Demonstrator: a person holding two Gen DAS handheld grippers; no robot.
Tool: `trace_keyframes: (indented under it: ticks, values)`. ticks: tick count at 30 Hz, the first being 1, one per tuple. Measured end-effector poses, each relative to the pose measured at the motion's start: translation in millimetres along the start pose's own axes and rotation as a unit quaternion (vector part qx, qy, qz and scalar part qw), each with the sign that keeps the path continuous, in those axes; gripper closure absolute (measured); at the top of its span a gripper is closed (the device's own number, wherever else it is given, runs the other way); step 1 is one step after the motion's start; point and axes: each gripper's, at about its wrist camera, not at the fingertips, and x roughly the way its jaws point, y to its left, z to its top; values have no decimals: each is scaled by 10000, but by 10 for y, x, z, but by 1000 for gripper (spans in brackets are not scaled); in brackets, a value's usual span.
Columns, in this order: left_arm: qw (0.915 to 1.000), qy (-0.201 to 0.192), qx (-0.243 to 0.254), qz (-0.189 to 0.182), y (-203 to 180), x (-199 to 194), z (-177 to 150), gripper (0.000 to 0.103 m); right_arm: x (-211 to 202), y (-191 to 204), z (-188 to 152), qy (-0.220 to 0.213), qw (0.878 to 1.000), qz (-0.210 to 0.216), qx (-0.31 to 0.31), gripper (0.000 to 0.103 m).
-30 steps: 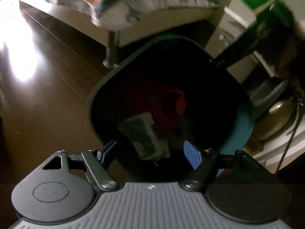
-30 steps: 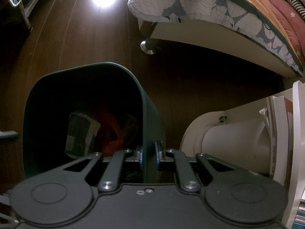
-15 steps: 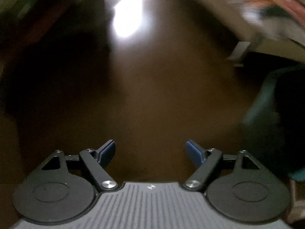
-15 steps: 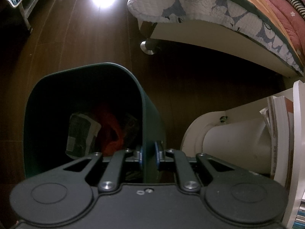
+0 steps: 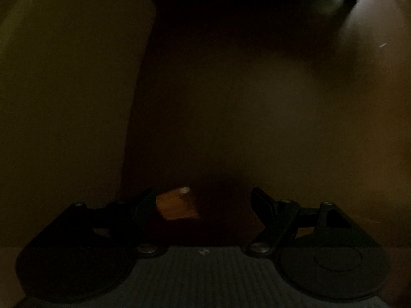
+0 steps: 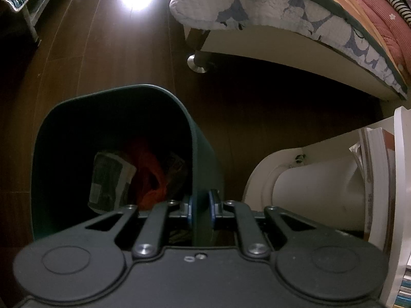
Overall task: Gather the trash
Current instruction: 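Move the left tool back down to the orange chip bag, then grasp the orange chip bag with the left tool and lift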
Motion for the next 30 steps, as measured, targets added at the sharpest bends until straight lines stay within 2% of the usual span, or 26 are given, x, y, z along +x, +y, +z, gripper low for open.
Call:
trace_keyframes:
  ticks: [4, 5, 6, 12, 20, 22, 23, 24, 26, 30]
  values:
    - [9993, 132, -263, 229, 123, 215, -75, 22, -1, -10, -4, 21, 10000, -2, -5, 92]
    - [9989, 160, -335, 269, 309, 233, -89, 22, -1, -11, -2, 27, 10000, -7, -1, 92]
    - [9986, 199, -405, 285, 341, 274, -95, 22, 1, -13, -2, 33, 10000, -10, 2, 92]
    - [9965, 384, -741, 63, 455, 472, -139, 22, 14, 2, 4, 47, 10000, -30, 16, 92]
    - [9941, 405, -985, -178, 547, 503, -205, 22, 39, 2, 5, 62, 10000, -48, 35, 92]
    - [9942, 370, -968, -273, 546, 481, -215, 33, 35, 4, 2, 59, 10000, -47, 43, 92]
    - [9940, 359, -966, -369, 575, 486, -273, 45, 37, 3, 2, 57, 10000, -45, 49, 92]
    - [9937, 359, -962, -444, 570, 467, -286, 53, 37, 3, 2, 54, 10000, -44, 52, 92]
    - [9941, 350, -918, -459, 535, 455, -281, 60, 36, -1, 0, 49, 10000, -36, 65, 92]
    - [9923, 401, -1003, -601, 543, 430, -310, 64, 25, 0, -2, 42, 10000, -26, 52, 92]
